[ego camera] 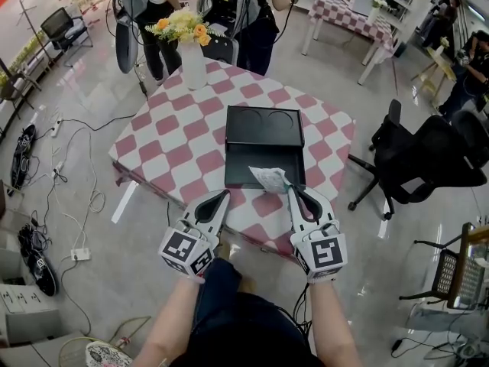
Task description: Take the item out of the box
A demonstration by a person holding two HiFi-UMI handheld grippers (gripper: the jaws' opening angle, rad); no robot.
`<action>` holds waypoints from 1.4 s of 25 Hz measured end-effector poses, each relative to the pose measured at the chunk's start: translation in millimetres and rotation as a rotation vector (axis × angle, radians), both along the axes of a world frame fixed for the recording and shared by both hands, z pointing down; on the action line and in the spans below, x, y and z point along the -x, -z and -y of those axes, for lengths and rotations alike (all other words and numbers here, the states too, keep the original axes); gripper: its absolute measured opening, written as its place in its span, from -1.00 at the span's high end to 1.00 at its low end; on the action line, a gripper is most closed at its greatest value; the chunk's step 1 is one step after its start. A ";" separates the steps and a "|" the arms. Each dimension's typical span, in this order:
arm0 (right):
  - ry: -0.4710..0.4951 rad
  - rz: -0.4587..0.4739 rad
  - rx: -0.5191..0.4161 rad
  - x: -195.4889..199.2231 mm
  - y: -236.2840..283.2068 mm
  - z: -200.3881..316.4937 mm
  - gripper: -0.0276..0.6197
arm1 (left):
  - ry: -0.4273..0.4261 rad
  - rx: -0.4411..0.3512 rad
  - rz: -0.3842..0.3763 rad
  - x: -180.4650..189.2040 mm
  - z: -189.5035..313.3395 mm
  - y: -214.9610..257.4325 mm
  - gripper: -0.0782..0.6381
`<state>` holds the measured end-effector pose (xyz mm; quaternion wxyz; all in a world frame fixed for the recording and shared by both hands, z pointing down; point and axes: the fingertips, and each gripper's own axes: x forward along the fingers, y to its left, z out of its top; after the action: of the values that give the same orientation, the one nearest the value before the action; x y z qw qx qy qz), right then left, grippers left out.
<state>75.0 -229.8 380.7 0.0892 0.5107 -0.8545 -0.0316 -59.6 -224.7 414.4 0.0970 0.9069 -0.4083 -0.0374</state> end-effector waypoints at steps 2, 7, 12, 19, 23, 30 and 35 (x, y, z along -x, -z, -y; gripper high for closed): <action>-0.004 -0.002 -0.002 -1.7 3.3 -3.4 0.90 | -0.001 -0.002 0.000 -0.2 -2.4 3.5 0.77; -0.011 0.011 -0.005 -4.5 12.4 -10.1 0.90 | -0.007 -0.008 0.001 -0.7 -7.0 12.2 0.77; -0.013 0.037 -0.013 -7.0 23.6 -14.1 0.90 | -0.007 -0.009 -0.010 -0.2 -8.2 23.1 0.77; -0.018 0.054 -0.028 -11.3 37.9 -16.4 0.90 | -0.017 -0.010 -0.015 -2.4 -6.9 34.4 0.77; -0.023 0.057 -0.028 -14.0 41.5 -18.6 0.90 | -0.032 -0.013 -0.014 -5.2 -6.5 38.5 0.77; -0.028 0.074 -0.032 -19.8 52.3 -20.2 0.90 | -0.045 -0.014 -0.014 -8.3 -5.5 47.5 0.77; -0.028 0.086 -0.041 -24.1 61.5 -24.4 0.90 | -0.043 -0.019 -0.020 -8.9 -4.7 55.4 0.77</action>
<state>99.1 -205.4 319.2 0.0424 0.5252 -0.8495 -0.0260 -50.7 -220.0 359.0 0.0931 0.9159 -0.3874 -0.0483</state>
